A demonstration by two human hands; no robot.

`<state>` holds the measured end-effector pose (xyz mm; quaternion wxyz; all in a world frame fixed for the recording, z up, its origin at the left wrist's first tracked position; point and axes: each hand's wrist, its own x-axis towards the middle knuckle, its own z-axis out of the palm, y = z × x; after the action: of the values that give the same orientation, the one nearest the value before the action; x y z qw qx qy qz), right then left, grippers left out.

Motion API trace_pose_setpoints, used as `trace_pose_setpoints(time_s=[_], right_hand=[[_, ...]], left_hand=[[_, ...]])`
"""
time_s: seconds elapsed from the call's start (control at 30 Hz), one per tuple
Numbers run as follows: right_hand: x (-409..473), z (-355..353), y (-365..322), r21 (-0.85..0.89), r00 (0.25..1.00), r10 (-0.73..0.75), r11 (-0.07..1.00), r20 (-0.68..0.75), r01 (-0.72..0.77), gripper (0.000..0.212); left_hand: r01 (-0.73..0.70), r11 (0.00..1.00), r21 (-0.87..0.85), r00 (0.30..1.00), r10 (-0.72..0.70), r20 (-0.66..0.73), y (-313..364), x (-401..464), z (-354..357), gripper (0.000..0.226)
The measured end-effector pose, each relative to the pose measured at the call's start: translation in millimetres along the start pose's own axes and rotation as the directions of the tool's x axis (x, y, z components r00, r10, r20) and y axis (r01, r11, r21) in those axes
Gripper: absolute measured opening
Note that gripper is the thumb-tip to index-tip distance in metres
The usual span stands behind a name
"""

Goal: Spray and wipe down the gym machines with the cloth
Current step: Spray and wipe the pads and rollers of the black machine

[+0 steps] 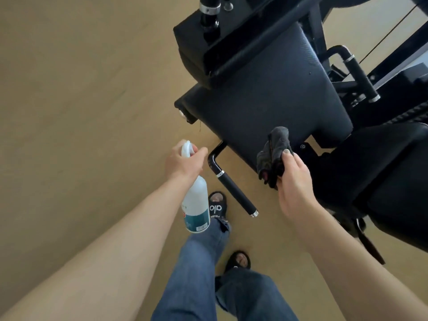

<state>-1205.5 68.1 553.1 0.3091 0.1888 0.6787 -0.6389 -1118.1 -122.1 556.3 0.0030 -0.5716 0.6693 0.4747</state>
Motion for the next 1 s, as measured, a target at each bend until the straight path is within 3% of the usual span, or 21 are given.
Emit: trace_pose_setpoints(time_s=[0.2, 0.33, 0.43, 0.53, 0.6, 0.77, 0.87, 1.0], right_hand=[[44, 49, 14, -0.091, 0.984, -0.179, 0.979, 0.021, 0.18, 0.029], [92, 87, 21, -0.326, 0.875, -0.464, 0.812, 0.141, 0.484, 0.039], [137, 116, 35, -0.514, 0.754, -0.526, 0.554, 0.394, 0.655, 0.048], [177, 134, 54, -0.699, 0.6, -0.498, -0.018, 0.627, 0.715, 0.058], [192, 139, 59, -0.693, 0.533, -0.51, -0.191, 0.675, 0.695, 0.062], [213, 158, 45, -0.617, 0.391, -0.542, -0.334, 0.744, 0.712, 0.06], [222, 180, 36, -0.596, 0.353, -0.554, -0.351, 0.754, 0.722, 0.058], [230, 186, 41, -0.588, 0.285, -0.638, -0.331, 0.716, 0.738, 0.056]], left_hand=[[-0.078, 0.997, -0.022, 0.997, 0.078, 0.009, -14, 48, 6, 0.024], [-0.135, 0.991, -0.028, 0.99, 0.135, 0.025, -15, 100, 16, 0.041], [-0.187, 0.977, -0.106, 0.982, 0.186, -0.017, -17, 141, 23, 0.045], [-0.279, 0.95, -0.139, 0.96, 0.276, -0.038, -20, 177, 34, 0.039], [-0.339, 0.924, -0.174, 0.941, 0.334, -0.058, -26, 198, 45, 0.039], [-0.463, 0.793, -0.396, 0.885, 0.441, -0.151, -44, 216, 67, 0.035], [-0.538, 0.716, -0.446, 0.842, 0.487, -0.233, -49, 218, 83, 0.022], [-0.591, 0.687, -0.421, 0.806, 0.523, -0.277, -49, 221, 97, 0.01]])
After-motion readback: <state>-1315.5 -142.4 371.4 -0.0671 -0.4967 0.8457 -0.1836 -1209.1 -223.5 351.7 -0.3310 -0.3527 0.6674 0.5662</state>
